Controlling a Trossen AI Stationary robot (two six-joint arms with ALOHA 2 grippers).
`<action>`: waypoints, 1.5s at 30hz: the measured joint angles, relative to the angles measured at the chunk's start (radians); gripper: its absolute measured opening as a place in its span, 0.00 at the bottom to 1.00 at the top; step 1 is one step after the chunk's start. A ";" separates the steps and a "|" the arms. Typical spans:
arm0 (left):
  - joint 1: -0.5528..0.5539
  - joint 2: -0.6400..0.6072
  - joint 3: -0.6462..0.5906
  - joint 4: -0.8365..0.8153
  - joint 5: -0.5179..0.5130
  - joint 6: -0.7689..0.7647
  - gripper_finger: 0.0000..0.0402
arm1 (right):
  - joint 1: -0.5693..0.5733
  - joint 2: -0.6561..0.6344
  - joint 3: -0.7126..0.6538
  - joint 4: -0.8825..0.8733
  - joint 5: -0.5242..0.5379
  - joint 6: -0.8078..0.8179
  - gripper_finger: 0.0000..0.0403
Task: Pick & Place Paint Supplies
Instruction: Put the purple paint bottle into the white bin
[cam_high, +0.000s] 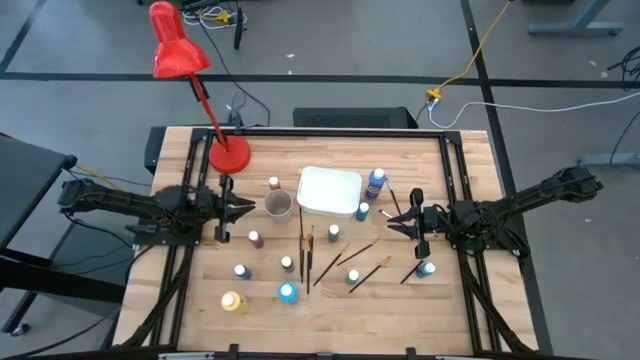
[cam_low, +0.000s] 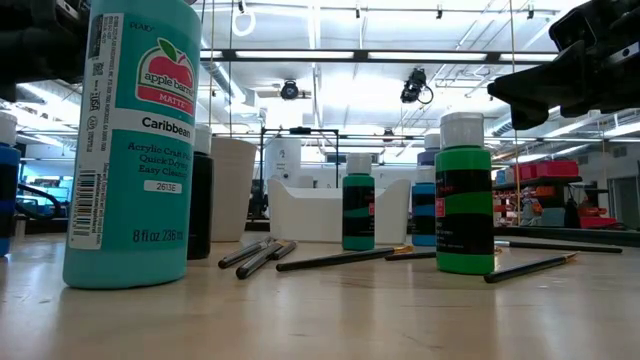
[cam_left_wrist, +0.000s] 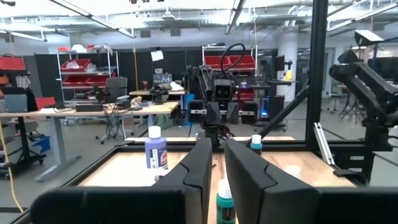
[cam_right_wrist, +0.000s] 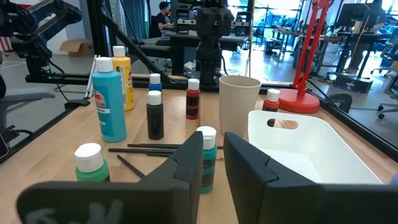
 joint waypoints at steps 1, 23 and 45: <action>0.000 0.000 0.000 0.003 -0.006 0.001 0.16 | 0.000 0.000 0.000 0.000 0.000 0.000 0.17; 0.000 0.000 0.010 -0.021 -0.225 0.146 0.42 | -0.005 0.018 -0.002 0.211 -0.187 -0.155 0.17; 0.000 0.000 0.010 0.028 -0.208 0.144 0.42 | -0.014 0.018 0.000 0.489 0.436 -0.463 0.17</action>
